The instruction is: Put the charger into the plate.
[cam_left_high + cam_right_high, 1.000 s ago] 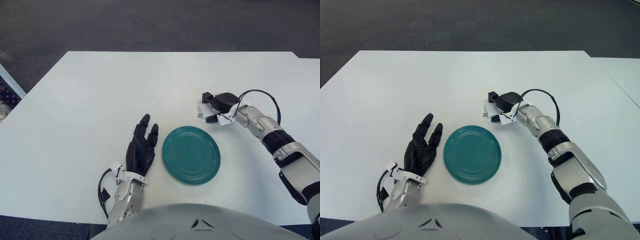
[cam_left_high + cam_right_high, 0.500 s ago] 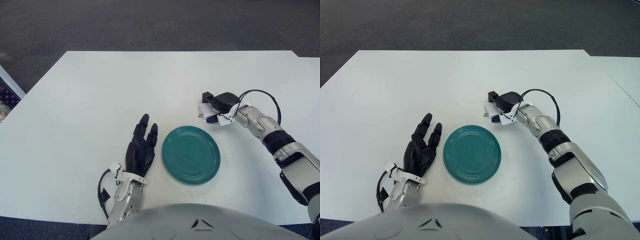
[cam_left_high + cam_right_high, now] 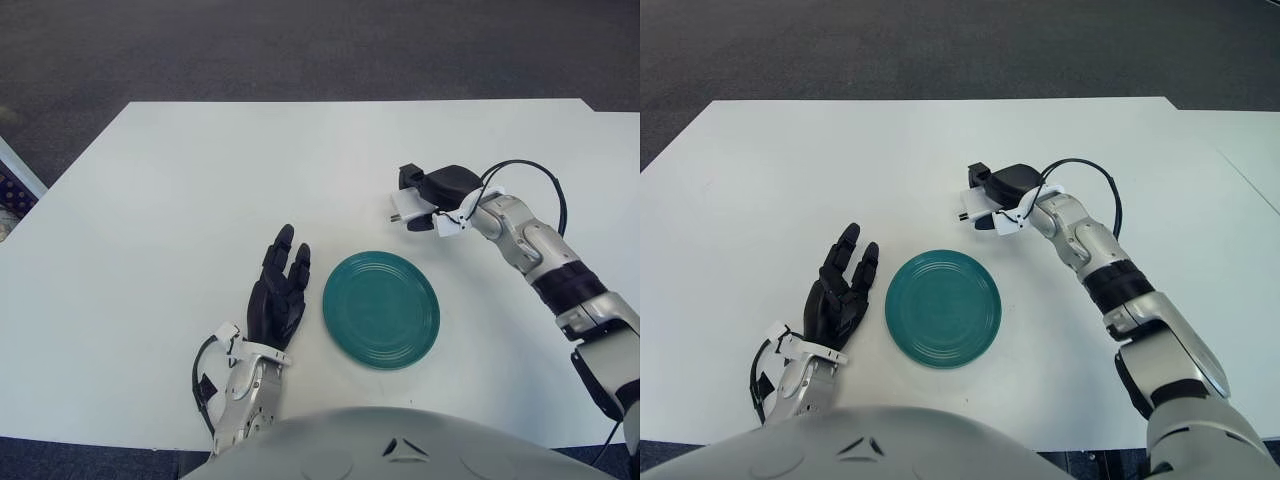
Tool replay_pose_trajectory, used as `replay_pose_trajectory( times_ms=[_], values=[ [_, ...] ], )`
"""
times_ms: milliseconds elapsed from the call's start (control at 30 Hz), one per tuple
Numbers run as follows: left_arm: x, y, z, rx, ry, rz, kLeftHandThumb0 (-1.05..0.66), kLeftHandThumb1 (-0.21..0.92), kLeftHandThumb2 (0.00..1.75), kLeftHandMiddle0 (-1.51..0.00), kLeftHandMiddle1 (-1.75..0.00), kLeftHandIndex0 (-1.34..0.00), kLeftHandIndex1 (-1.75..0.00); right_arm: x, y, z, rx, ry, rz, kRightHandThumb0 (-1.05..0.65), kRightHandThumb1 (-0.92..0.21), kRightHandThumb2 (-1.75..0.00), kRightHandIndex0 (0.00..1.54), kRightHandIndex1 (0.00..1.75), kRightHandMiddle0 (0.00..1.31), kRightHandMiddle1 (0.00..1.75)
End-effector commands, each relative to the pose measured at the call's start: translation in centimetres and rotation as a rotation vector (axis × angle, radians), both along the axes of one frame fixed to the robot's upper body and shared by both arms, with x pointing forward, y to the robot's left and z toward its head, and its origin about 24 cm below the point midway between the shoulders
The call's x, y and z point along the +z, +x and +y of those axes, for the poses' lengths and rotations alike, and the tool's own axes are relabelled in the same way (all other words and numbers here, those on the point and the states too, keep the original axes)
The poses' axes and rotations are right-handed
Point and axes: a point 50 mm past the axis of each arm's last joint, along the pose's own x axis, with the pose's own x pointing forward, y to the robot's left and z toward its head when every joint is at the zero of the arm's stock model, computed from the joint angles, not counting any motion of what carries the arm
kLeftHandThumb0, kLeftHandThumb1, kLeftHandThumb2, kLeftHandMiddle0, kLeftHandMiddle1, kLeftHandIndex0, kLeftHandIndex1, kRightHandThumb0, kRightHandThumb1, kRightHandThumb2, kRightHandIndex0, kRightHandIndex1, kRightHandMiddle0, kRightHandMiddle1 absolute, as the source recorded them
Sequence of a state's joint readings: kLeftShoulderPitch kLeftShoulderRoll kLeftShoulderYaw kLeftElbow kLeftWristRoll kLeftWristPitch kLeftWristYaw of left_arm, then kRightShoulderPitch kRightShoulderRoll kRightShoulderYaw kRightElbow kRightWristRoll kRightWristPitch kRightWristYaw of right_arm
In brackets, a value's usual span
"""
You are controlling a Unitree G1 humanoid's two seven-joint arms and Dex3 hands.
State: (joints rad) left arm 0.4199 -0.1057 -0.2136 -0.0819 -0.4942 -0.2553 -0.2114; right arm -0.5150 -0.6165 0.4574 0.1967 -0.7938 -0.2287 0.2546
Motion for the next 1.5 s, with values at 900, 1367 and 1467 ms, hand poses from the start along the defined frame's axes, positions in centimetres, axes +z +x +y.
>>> replay_pose_trajectory(
  times_ms=[900,1367,1467],
  values=[
    [-1.3,-0.3,0.0,0.058,0.035,0.125,-0.90,0.92,1.01,-0.10,0.00,0.00,-0.25,1.9,-9.3,4.9,0.335,-0.144,0.081,-0.46,-0.92,-0.65,1.24,1.75,0.92,1.75],
    [-0.6,-0.5,-0.1,0.079,0.012,0.128,-0.89,0.92,1.01,-0.10,0.00,0.00,-0.25,0.1,-10.3,4.6,0.388,-0.238,0.170,-0.49,-0.92,-0.63,1.24,1.75,0.94,1.75],
    [-0.5,-0.6,-0.2,0.082,-0.019,0.145,-0.88,0.92,1.01,-0.10,0.00,0.00,-0.26,-0.1,-10.3,4.6,0.396,-0.231,0.190,-0.47,-0.92,-0.63,1.23,1.75,0.93,1.75]
  ],
)
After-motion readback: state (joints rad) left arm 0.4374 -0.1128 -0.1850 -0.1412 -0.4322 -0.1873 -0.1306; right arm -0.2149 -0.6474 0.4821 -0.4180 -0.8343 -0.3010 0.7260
